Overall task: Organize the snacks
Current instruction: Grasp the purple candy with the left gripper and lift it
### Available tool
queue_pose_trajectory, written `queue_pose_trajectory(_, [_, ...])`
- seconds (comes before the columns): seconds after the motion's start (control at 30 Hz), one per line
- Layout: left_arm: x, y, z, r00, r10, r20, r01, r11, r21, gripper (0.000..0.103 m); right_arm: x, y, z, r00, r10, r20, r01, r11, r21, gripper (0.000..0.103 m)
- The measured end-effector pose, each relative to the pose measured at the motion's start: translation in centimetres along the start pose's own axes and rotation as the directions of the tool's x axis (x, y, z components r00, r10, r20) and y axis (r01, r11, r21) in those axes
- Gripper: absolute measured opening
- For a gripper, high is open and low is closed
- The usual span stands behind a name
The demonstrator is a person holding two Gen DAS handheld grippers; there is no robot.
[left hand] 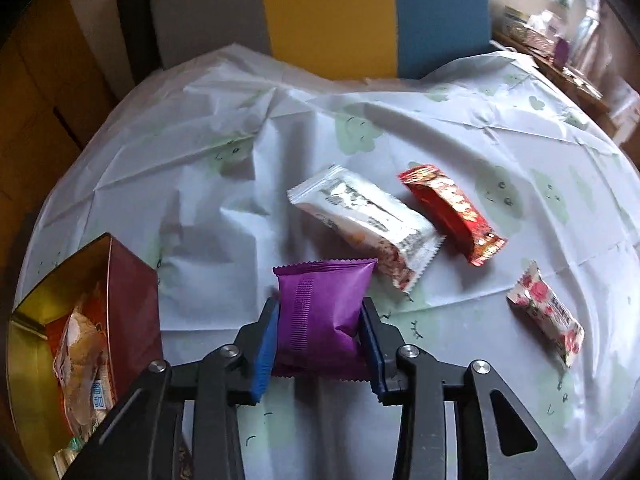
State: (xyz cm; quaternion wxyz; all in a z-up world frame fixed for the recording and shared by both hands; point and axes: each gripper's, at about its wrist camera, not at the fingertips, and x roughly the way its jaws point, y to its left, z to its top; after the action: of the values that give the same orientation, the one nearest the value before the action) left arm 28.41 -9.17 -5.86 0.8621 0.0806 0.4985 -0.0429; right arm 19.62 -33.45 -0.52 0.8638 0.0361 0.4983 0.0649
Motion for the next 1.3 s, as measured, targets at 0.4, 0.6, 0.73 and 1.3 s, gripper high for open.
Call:
queue_pose_trajectory(0.4, [-5.4,-3.5,-6.3,0.980,-0.197,0.018,0.197,0.979,-0.048,0.038,-0.1,0.2,-0.2,1.000,-0.012,0.002,0.012,1.000,-0.016,0.061])
queue_pose_trajectory(0.6, [-7.5,-4.8,-10.6,0.975,-0.213,0.065,0.214,0.977,-0.009,0.043,-0.2,0.2,-0.2,1.000,-0.015,0.004,0.015,1.000,-0.019,0.061])
queue_pose_trajectory(0.73, [-6.7,-4.5,-11.0,0.972,-0.231,0.035,0.230,0.973,0.020,0.047,-0.1,0.1,-0.2,1.000,-0.023,0.001,0.023,0.999,-0.022,0.061])
queue_pose_trajectory(1.3, [-7.6,-4.8,-15.2,0.970,-0.121,0.211,0.112,0.992,0.051,0.040,1.1,0.0,-0.5,0.998,-0.049,-0.041,0.048,0.999,-0.026,0.061])
